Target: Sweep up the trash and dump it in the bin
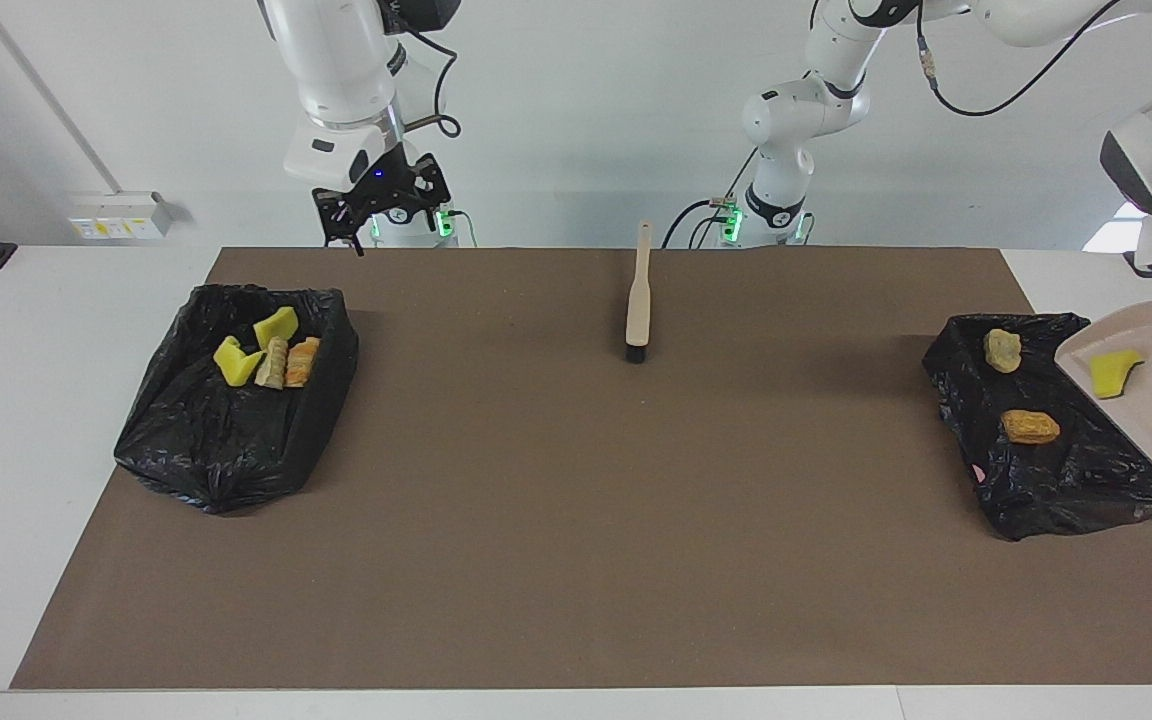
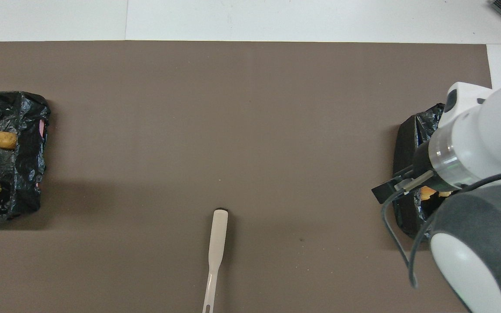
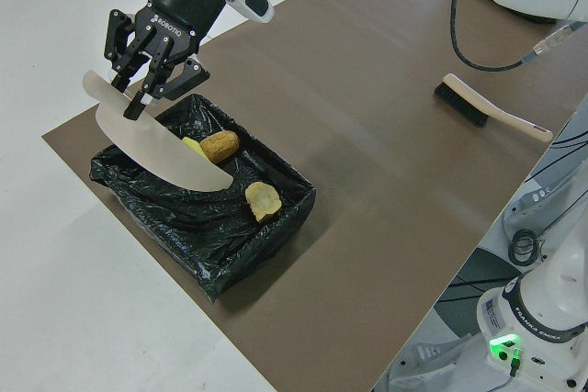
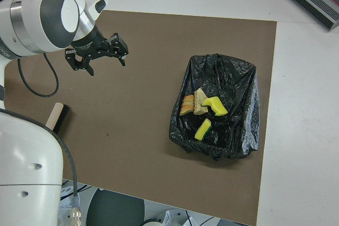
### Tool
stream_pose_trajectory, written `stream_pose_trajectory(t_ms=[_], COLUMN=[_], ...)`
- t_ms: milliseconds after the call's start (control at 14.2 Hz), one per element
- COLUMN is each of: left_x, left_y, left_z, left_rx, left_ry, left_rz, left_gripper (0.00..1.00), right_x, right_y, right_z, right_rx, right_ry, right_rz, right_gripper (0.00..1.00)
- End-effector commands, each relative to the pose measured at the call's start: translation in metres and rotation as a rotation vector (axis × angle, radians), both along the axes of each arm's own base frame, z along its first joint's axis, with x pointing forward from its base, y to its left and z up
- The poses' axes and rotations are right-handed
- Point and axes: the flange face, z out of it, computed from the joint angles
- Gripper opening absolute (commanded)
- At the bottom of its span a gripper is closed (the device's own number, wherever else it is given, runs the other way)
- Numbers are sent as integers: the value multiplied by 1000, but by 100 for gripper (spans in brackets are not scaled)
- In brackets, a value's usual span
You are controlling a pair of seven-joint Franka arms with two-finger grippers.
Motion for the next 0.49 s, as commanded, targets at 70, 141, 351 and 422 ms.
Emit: stream_pose_trajectory(t_ms=[70, 141, 351, 422], left_x=[0, -3, -10, -7], left_y=[-9, -31, -38, -32], left_z=[8, 10, 11, 22], left_rx=[88, 138, 158, 157], left_ry=[64, 102, 95, 68], left_rz=[49, 94, 192, 202], left_gripper=[0, 0, 0, 0], right_x=[11, 14, 19, 22], right_y=[-57, -72, -117, -127], right_z=[14, 15, 17, 19], right_rx=[-23, -25, -25, -23], right_ry=[-26, -31, -65, -86], right_rz=[-50, -76, -159, -177], right_gripper=[100, 100, 100, 100])
